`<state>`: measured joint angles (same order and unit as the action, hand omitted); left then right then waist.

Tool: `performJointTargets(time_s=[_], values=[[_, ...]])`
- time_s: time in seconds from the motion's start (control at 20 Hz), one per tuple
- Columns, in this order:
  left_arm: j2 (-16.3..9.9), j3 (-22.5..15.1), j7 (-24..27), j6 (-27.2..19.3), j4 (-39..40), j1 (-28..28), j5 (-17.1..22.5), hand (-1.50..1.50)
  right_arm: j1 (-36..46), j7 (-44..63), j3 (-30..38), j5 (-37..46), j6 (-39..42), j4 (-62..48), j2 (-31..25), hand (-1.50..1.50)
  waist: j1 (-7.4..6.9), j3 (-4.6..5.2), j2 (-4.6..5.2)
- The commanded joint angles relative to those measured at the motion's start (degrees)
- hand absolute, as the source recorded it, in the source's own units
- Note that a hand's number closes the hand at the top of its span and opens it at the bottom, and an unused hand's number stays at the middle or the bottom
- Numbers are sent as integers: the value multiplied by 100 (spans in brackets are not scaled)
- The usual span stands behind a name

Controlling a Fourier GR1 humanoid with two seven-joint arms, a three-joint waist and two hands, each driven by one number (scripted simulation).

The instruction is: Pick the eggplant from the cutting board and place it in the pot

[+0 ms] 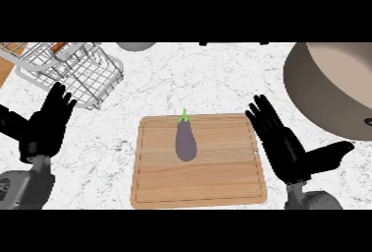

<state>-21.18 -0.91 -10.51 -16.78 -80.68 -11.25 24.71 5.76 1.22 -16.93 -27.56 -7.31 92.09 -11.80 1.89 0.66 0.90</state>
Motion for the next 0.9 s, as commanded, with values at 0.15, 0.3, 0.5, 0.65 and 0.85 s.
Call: performJointTargets(time_s=[0.15, 0.3, 0.5, 0.65, 0.85], values=[[-175, -320, 307, 162, -406, -514, -481, 0, 1562, 937, 41, 39, 561, -2136, -227, 150, -724, -81, 68], [-193, -428, 257, 273, -393, -653, -494, 0, 1914, 744, -1123, 1482, 1490, -1679, -1342, 150, -1133, 43, -33], [-177, -445, 429, 282, -408, -723, -620, 0, 2557, 554, -477, 1080, 1463, -4214, -582, -150, -795, -89, 111], [31, -645, 296, -61, -635, -652, -844, 0, 3273, 52, -119, 849, 2092, -5028, -443, -150, -670, -91, 53], [-67, -588, 473, 83, -777, -217, -837, 0, 4197, 3, 49, 851, 2919, -5810, -647, -150, -669, -79, 26]])
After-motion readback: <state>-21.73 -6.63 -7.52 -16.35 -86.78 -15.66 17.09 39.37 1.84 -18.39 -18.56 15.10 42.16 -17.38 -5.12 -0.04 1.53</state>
